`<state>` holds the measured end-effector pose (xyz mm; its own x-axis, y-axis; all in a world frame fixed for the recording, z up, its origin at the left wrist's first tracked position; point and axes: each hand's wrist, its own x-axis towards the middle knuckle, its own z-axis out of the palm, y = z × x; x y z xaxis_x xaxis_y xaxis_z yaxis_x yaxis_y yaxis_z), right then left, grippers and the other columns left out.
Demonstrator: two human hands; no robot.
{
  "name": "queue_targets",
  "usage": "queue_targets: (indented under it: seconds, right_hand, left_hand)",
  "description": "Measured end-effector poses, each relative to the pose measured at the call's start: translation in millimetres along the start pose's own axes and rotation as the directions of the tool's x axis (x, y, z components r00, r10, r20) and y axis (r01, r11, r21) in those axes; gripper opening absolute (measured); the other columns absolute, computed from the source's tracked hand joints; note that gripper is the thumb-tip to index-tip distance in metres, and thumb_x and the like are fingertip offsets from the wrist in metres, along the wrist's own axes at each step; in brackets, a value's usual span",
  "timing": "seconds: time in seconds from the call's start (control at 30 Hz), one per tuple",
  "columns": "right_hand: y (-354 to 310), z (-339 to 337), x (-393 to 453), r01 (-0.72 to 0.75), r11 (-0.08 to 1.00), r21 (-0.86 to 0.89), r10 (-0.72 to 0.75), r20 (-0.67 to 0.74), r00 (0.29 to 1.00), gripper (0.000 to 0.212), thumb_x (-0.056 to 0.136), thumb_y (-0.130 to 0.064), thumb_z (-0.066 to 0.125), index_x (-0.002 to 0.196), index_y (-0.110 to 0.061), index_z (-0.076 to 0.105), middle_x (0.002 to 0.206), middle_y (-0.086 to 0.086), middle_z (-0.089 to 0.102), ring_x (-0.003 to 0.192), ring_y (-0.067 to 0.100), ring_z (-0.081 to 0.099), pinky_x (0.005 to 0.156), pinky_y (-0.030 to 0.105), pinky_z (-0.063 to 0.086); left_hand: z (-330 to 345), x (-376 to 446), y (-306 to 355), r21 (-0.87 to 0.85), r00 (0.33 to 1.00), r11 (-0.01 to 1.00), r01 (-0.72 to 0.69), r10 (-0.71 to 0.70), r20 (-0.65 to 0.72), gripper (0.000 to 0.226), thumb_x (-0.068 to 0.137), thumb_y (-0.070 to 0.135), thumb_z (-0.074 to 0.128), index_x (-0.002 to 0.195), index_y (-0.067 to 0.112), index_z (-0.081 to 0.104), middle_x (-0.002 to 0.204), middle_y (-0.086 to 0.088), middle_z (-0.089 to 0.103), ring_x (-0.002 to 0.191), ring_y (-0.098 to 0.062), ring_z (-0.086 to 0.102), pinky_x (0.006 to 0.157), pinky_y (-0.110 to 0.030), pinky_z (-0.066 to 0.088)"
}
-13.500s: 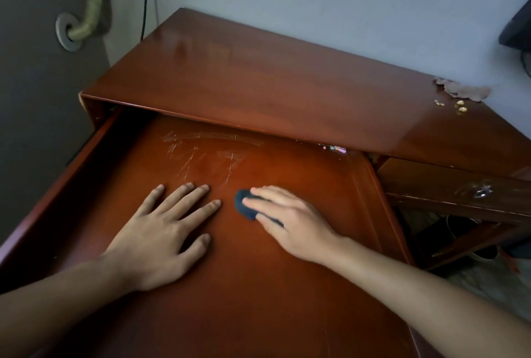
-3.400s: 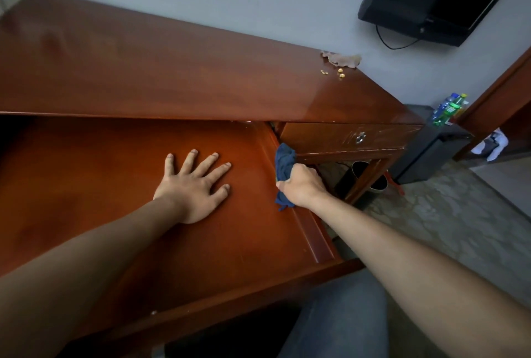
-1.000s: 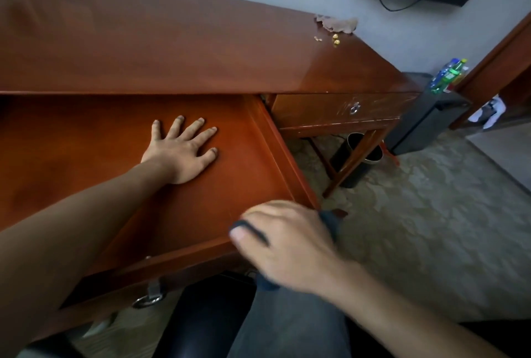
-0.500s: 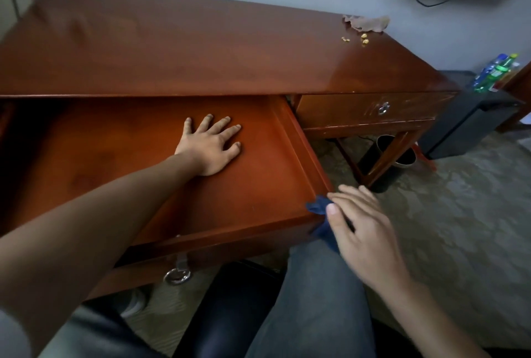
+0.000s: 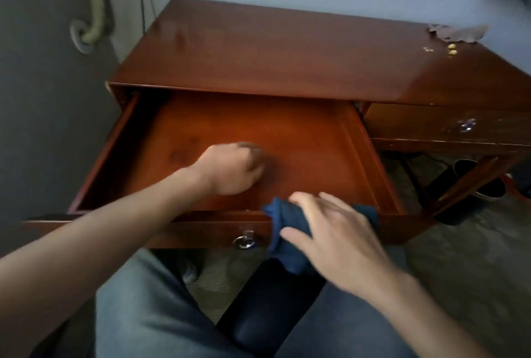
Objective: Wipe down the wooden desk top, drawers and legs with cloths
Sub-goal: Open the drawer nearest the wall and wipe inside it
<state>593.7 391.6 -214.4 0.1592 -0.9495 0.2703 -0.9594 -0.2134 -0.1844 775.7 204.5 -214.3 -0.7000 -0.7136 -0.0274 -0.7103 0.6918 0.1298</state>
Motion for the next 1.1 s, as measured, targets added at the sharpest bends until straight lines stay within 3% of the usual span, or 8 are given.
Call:
queue_targets:
  seconds: [0.1, 0.23, 0.47, 0.63, 0.73, 0.8, 1.0, 1.1]
  right_hand:
    - [29, -5, -15, -0.071, 0.997, 0.034, 0.072, -0.028, 0.997, 0.049, 0.093, -0.060, 0.050, 0.113, -0.019, 0.070, 0.111, -0.006, 0.073, 0.110, 0.015, 0.064, 0.109, 0.035, 0.040]
    - [33, -3, -27, -0.119, 0.992, 0.028, 0.121, -0.043, 0.992, 0.056, 0.097, -0.060, 0.042, 0.120, -0.018, 0.072, 0.124, -0.008, 0.071, 0.125, 0.014, 0.060, 0.115, 0.037, 0.036]
    - [-77, 26, 32, 0.167, 0.985, 0.048, -0.166, -0.005, 0.986, 0.031, 0.097, -0.051, 0.051, 0.098, -0.023, 0.063, 0.097, -0.009, 0.070, 0.093, 0.016, 0.066, 0.080, 0.028, 0.044]
    - [-166, 53, 83, 0.382, 0.920, 0.089, -0.386, 0.033, 0.922, 0.027, 0.096, -0.043, 0.063, 0.090, -0.017, 0.058, 0.087, -0.001, 0.067, 0.080, 0.021, 0.067, 0.066, 0.032, 0.047]
    - [-220, 66, 112, 0.463, 0.874, 0.149, -0.478, 0.093, 0.873, 0.034, 0.103, -0.043, 0.052, 0.110, -0.010, 0.057, 0.109, 0.009, 0.067, 0.100, 0.027, 0.066, 0.077, 0.038, 0.048]
    - [-239, 71, 124, 0.490, 0.858, 0.152, -0.511, 0.156, 0.846, 0.040, 0.106, -0.042, 0.047, 0.121, -0.006, 0.052, 0.120, 0.013, 0.064, 0.109, 0.031, 0.064, 0.083, 0.040, 0.048]
    - [-187, 47, 104, 0.446, 0.879, 0.169, -0.476, 0.259, 0.840, 0.033, 0.106, -0.047, 0.043, 0.114, -0.016, 0.047, 0.120, 0.003, 0.060, 0.110, 0.027, 0.062, 0.076, 0.037, 0.041]
    - [-134, 35, 81, 0.496, 0.867, 0.037, -0.494, 0.190, 0.849, 0.031, 0.102, -0.052, 0.042, 0.098, -0.021, 0.048, 0.094, -0.007, 0.061, 0.084, 0.014, 0.067, 0.062, 0.025, 0.040]
  left_hand:
    - [-17, -102, -22, 0.005, 0.990, 0.990, 0.143, -0.142, -0.016, 0.048, 0.097, 0.069, 0.024, 0.121, 0.045, 0.058, 0.118, 0.016, 0.068, 0.110, -0.017, 0.067, 0.086, -0.039, 0.056]
    - [-17, -204, -41, 0.061, 0.912, 0.932, 0.356, -0.333, -0.240, 0.060, 0.099, 0.073, 0.017, 0.100, 0.042, 0.068, 0.094, 0.021, 0.067, 0.093, -0.011, 0.070, 0.067, -0.033, 0.054]
    - [11, -227, -65, 0.148, 0.939, 0.967, 0.205, -0.152, -0.308, 0.065, 0.095, 0.071, 0.047, 0.120, 0.015, 0.069, 0.106, 0.004, 0.071, 0.099, -0.023, 0.071, 0.088, -0.040, 0.052]
    - [18, -244, -84, 0.049, 0.826, 0.894, 0.445, -0.389, -0.408, 0.098, 0.077, 0.083, 0.058, 0.134, 0.005, 0.062, 0.137, -0.011, 0.063, 0.132, -0.032, 0.056, 0.114, -0.050, 0.043]
    - [17, -257, -92, -0.153, 0.793, 0.884, 0.441, -0.464, -0.395, 0.077, 0.083, 0.039, 0.081, 0.146, 0.008, 0.051, 0.152, -0.007, 0.050, 0.143, -0.022, 0.042, 0.115, -0.042, 0.042]
    - [12, -263, -99, -0.178, 0.774, 0.864, 0.470, -0.501, -0.387, 0.077, 0.081, 0.020, 0.078, 0.150, 0.007, 0.046, 0.156, -0.009, 0.046, 0.144, -0.024, 0.041, 0.119, -0.034, 0.033]
    - [8, -264, -94, -0.225, 0.658, 0.756, 0.615, -0.649, -0.382, 0.105, 0.066, 0.046, 0.093, 0.153, 0.011, 0.046, 0.157, -0.005, 0.048, 0.143, -0.026, 0.043, 0.117, -0.041, 0.035]
    - [16, -266, -88, -0.307, 0.653, 0.744, 0.593, -0.668, -0.356, 0.091, 0.075, 0.049, 0.086, 0.152, 0.018, 0.049, 0.156, 0.002, 0.050, 0.144, -0.022, 0.044, 0.115, -0.039, 0.039]
